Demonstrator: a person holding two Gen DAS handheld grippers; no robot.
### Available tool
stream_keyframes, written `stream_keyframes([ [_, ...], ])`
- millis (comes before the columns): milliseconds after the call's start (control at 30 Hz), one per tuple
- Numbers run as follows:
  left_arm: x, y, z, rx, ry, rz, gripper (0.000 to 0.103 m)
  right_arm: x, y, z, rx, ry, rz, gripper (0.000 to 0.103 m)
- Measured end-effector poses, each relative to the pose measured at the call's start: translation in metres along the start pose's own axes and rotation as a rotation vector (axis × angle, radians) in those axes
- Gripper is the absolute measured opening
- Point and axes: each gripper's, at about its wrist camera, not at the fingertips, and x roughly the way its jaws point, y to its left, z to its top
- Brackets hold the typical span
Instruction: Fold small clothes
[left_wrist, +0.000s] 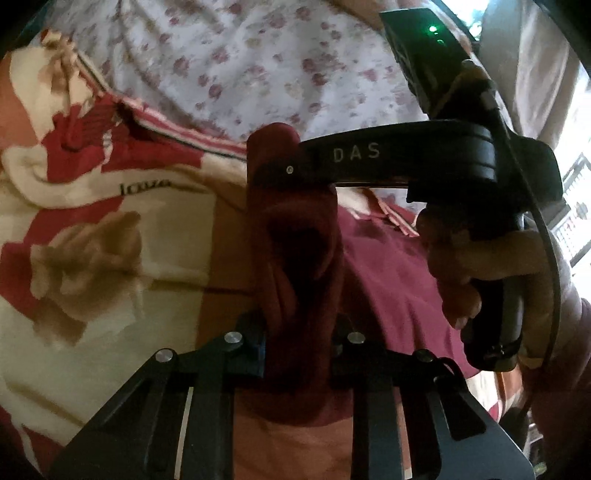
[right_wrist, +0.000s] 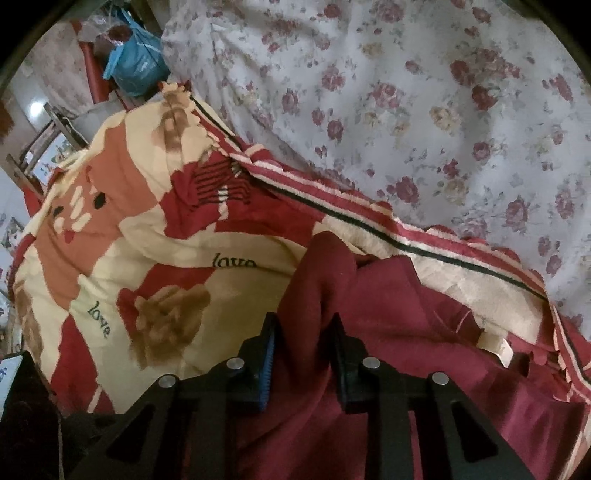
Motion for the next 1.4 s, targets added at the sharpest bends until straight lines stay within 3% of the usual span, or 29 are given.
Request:
stream_keyframes([
  [267,-0.018,-0.051,0.009,0.076,-0.023,-0.031,0.019,-0.059,-0.017,-0.006,0.015,-0.073,0.030,0.024],
  [500,-0.018,-0.112,0.019,0.183,-0.023,-0.051,0.019,-0.119,-0.050,-0.022,0.060,-0.158,-0.004,0.023],
  [833,0.016,-0.199,0.012,0.316,0.035,-0.075,0.019,-0.174,-0.121,-0.069,0.158,-0.211,-0.039,0.021],
  [1133,0.066,-0.256,-0.016,0.409,0.127,-0.072,0.019,-0.184,-0.194,-0.127,0.277,-0.204,-0.057,0.020],
  [1400,0.117,-0.276,-0.041,0.439,0.202,-0.001,0.021,-0.141,-0.245,-0.171,0.406,-0.126,-0.093,0.019],
])
